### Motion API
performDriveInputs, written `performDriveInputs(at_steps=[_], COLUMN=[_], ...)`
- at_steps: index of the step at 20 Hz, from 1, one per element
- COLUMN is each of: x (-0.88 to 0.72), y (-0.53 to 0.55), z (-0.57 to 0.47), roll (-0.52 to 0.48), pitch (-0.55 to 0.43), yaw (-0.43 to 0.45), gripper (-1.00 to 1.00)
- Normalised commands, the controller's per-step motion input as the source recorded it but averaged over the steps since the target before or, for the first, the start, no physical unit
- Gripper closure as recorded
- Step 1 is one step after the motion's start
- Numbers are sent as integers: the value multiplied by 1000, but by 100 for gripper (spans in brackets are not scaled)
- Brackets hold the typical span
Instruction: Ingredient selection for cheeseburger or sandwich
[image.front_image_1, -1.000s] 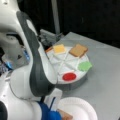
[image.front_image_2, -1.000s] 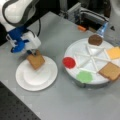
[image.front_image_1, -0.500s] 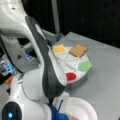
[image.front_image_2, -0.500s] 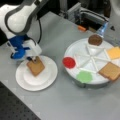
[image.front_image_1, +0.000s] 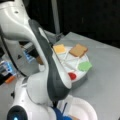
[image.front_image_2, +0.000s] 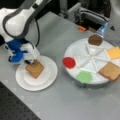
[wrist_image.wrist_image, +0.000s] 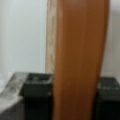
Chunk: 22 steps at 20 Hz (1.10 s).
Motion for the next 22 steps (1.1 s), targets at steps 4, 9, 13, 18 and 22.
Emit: performDriveInputs(at_steps=[4, 9, 13, 18, 22], x=[342, 344, 353, 387, 388], y=[-162, -139, -103, -62, -87], z=[-45, -50, -72, -93, -83], roll=[135, 130, 125, 149, 172], pitch=[110, 105, 85, 66, 71], yaw=[49, 55, 38, -10, -28], gripper=[100, 100, 100, 100, 100])
